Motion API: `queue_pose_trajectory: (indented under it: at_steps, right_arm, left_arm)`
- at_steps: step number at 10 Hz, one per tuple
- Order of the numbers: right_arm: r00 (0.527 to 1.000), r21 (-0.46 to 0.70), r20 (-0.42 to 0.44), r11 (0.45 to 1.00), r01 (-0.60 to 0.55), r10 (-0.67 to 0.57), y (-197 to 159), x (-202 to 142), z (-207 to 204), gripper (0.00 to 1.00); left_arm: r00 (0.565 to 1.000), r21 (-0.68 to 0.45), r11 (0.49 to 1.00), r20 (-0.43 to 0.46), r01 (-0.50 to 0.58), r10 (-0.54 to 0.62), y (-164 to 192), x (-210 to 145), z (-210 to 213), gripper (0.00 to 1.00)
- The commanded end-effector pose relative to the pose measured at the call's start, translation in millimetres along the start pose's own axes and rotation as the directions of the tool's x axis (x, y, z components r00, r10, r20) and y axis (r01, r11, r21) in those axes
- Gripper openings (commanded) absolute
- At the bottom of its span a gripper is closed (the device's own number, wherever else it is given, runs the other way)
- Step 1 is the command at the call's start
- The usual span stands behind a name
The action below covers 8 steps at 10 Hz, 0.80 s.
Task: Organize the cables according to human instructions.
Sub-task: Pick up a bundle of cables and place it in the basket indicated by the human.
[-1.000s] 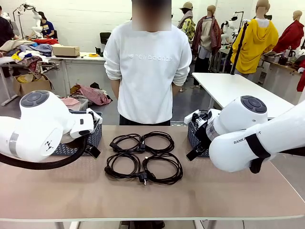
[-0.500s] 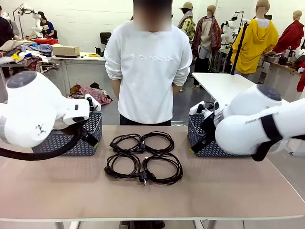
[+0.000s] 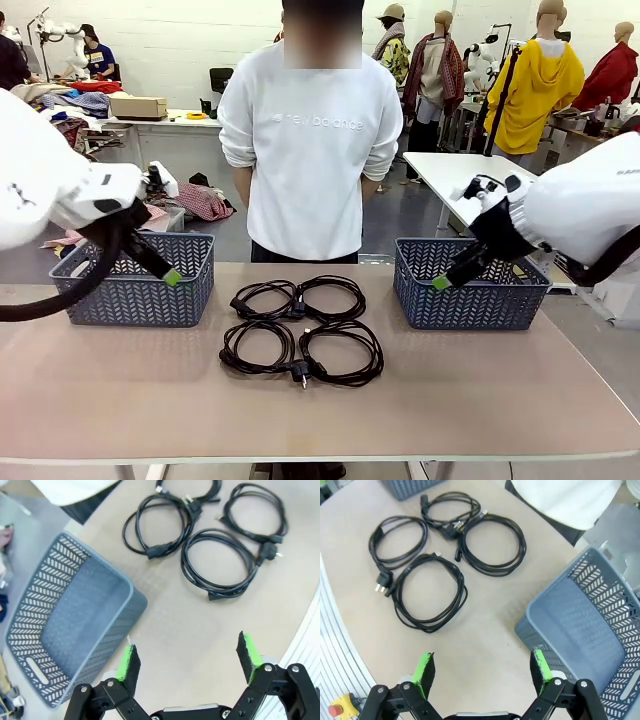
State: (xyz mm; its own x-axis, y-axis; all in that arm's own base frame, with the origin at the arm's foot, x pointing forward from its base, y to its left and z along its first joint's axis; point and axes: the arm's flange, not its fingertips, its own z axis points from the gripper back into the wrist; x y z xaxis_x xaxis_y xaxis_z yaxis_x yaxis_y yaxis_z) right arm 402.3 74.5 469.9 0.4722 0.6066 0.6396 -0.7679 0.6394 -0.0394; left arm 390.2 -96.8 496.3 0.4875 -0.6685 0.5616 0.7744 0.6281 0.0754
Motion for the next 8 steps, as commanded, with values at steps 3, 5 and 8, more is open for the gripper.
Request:
queue_pose_trajectory:
  at_steps: [3,5,8]
  right_arm:
    - [0.995,0.114,0.099,0.993,-0.017,0.006,-26,-16,12,1.00]
    - [0.991,0.129,0.137,0.992,-0.017,-0.001,-33,-26,22,1.00]
    - [0.984,0.137,0.179,0.990,-0.012,-0.013,-41,-33,36,1.00]
  left_arm:
    - [0.999,-0.141,0.990,0.046,0.002,0.004,33,-15,30,1.00]
    - [0.999,-0.170,0.985,0.055,0.009,0.000,47,-20,38,1.00]
    - [0.996,-0.179,0.983,0.086,0.026,-0.011,60,-30,51,1.00]
